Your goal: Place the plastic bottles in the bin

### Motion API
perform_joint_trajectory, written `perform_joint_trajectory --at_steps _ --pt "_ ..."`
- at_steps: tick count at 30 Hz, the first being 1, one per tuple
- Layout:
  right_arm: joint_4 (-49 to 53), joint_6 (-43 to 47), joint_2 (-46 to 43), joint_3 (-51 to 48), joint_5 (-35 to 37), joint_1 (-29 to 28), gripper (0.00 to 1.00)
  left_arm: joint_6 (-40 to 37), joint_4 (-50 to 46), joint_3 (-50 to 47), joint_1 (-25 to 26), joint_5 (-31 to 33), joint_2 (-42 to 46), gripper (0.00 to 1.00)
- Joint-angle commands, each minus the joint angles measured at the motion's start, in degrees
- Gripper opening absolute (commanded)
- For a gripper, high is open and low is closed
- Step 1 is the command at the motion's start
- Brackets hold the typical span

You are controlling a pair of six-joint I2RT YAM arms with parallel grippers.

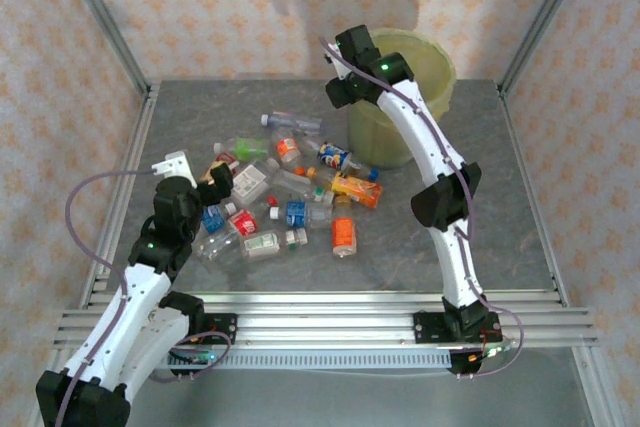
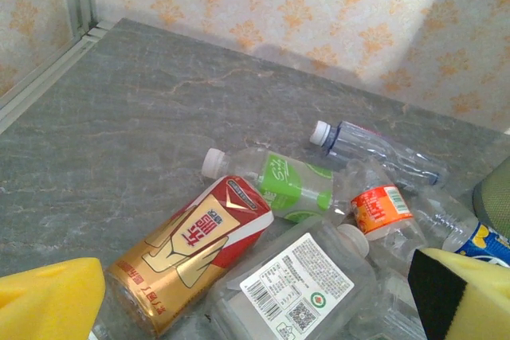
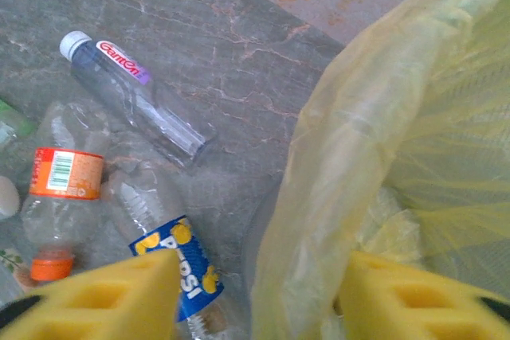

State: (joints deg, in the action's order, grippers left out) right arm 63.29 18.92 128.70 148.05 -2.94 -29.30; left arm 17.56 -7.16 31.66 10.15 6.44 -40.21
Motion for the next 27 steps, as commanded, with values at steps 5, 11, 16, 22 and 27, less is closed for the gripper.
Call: perform_joint_trajectory --at_steps 5,11,16,22,27 --pt "-0.14 -2.77 -3.7 1.98 8.47 -0.23 0.99 0.37 -2.68 2.08 0.61 1.25 1.36 1.0" --pt "1.17 -8.45 -7.93 4.92 13.3 -0.23 0.99 0.95 -3.52 3.12 0.65 1.6 1.14 1.0" --pt "6.03 -15.75 -14.45 3.86 19.22 -1.79 0.99 2.75 -5.6 4.24 0.66 2.71 1.18 1.0" --pt "-0.73 -25.02 -32.48 -24.64 27.96 -10.65 0.99 6.1 -8.27 4.92 0.61 4.7 1.62 1.0" --pt "-8.63 -37.38 -47.28 -51.09 22.55 -15.21 0.99 8.79 -11.33 6.85 0.64 6.41 1.27 1.0"
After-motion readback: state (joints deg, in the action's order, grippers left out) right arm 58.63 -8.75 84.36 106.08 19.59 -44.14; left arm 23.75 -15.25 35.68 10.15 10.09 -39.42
